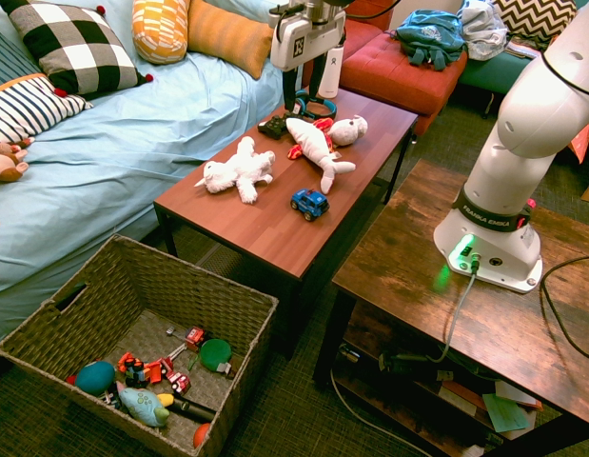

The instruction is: Put the toy car in the basket

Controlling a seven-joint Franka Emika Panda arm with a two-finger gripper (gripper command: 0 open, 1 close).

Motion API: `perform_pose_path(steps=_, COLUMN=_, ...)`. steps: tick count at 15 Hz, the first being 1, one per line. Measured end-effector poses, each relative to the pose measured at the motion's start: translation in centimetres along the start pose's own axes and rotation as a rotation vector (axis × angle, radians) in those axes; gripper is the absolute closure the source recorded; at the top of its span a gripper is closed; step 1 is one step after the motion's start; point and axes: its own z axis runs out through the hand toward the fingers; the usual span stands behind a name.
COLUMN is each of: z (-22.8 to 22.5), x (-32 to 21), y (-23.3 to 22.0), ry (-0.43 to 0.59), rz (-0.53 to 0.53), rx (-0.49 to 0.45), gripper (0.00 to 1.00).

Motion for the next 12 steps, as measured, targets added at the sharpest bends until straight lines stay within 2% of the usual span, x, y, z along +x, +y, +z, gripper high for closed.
perform_pose_path(steps=2, z=0.1, x=0.2, y=0.0, ry=-0.012, rz=0.016, rx=0.003, gripper=0.00)
perform_pose_path(steps=4, z=1.5, x=0.5, y=0.1, ry=-0.030, rz=0.079, rx=0.010, gripper=0.00)
perform_pose_path(steps=6, z=5.3, x=0.5, y=0.5, ry=-0.059, rz=0.133, rx=-0.003, gripper=0.00)
perform_pose_path(steps=10, z=13.2, x=0.3, y=2.8, ry=-0.165, rz=0.207, rx=-0.098, gripper=0.00)
perform_pose_path(steps=12, z=16.0, x=0.0, y=3.6, ry=-0.196, rz=0.212, rx=-0.115, gripper=0.00)
